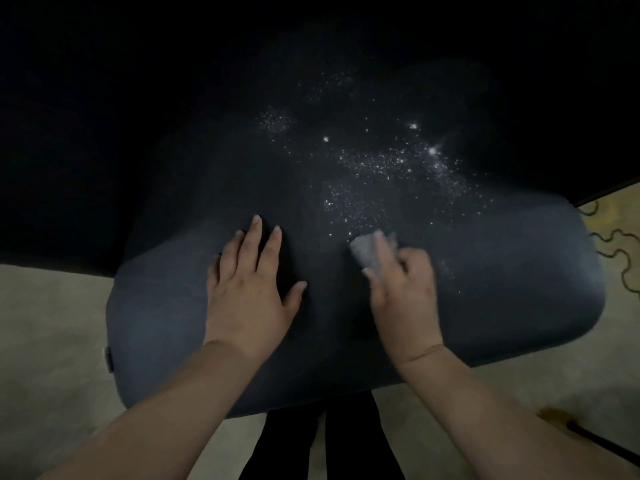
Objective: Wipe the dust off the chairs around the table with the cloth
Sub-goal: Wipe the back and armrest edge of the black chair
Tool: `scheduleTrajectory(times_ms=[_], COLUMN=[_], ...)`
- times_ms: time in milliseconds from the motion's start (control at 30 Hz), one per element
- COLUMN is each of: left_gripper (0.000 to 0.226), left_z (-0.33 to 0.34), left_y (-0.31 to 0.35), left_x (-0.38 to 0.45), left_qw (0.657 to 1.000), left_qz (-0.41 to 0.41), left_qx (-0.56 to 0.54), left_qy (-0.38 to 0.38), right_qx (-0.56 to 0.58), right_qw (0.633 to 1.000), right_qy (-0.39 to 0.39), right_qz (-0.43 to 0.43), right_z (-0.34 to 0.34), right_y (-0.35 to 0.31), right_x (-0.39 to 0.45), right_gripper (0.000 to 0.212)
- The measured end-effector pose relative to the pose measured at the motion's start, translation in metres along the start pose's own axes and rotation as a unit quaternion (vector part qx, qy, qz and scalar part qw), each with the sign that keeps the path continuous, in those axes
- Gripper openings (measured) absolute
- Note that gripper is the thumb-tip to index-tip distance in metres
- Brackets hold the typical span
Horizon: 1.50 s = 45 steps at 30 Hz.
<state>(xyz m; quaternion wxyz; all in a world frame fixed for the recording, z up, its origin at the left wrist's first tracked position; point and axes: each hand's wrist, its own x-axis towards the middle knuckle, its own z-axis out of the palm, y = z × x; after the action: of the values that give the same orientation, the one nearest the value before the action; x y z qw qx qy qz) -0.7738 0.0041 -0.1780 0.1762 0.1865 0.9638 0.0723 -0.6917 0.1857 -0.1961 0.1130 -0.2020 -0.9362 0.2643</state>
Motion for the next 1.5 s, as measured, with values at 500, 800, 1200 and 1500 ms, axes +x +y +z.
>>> scheduleTrajectory(times_ms=[500, 800, 1200, 1500], left_gripper=[0.073, 0.071, 0.073, 0.072], left_z=[-0.001, -0.005, -0.015, -0.021], left_y=[-0.013, -0.017, -0.021, -0.025], left_x=[0.004, 0.014, 0.041, 0.067], left_qw=[0.999, 0.999, 0.998, 0.995], left_qz=[-0.015, -0.024, -0.039, -0.059], left_qx=[-0.025, -0.033, -0.047, -0.057], left_qy=[0.016, 0.015, 0.029, 0.057], right_qx=[-0.009, 0.059, 0.062, 0.045], right_qw=[0.988, 0.997, 0.993, 0.996], right_qy=[-0.057, -0.041, -0.07, -0.035], right_qz=[-0.143, -0.04, -0.073, -0.069], right_z=[0.018, 0.028, 0.036, 0.041], right_y=[-0.023, -0.035, -0.047, -0.045], right_x=[0.042, 0.054, 0.081, 0.102], right_gripper=[0.041, 0.041, 0.044, 0.048])
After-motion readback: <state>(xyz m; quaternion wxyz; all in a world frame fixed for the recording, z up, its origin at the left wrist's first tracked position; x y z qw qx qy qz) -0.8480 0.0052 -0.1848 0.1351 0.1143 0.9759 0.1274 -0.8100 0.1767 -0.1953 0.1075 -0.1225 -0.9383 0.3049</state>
